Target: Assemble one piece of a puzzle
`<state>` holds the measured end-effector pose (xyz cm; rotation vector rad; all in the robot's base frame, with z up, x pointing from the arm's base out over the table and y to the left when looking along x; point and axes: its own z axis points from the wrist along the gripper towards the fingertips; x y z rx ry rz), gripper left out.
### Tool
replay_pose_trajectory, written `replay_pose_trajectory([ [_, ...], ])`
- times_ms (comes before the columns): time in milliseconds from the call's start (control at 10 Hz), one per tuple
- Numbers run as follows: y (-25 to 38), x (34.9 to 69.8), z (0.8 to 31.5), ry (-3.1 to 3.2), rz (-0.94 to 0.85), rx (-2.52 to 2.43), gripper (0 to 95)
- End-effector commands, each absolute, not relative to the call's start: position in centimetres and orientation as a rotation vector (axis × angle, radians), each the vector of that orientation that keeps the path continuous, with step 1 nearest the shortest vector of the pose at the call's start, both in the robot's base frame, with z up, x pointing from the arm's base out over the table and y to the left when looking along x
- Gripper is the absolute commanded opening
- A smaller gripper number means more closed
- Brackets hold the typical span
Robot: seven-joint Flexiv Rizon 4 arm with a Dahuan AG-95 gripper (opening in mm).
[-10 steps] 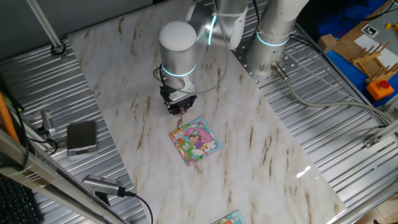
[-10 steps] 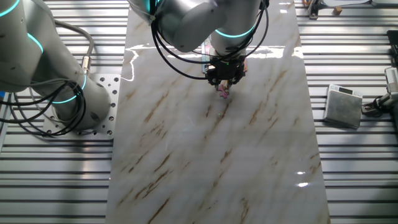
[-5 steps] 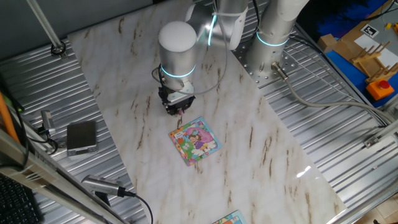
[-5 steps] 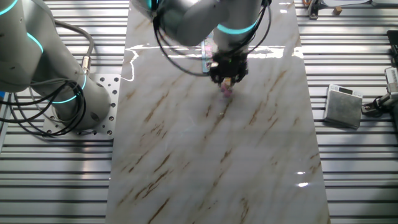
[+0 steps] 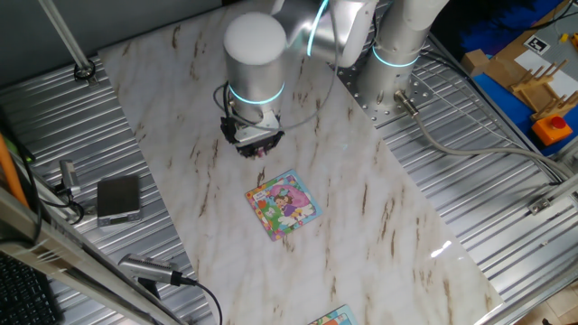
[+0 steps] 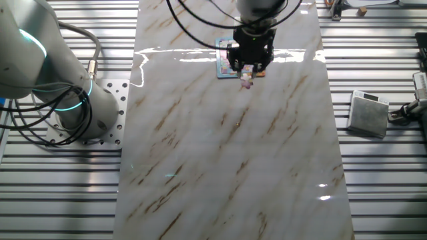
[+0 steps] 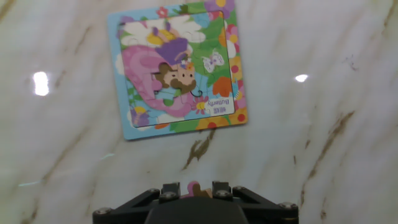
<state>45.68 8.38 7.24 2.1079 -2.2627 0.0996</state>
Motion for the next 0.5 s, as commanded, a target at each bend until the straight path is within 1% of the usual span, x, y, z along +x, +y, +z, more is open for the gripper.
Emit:
replay_pose_trajectory([
  [100,8.37,45.54,7.73,-2.261,0.089,2.099,0.0],
  [500,8.37,45.54,7.71,-2.261,0.087,2.1,0.0],
])
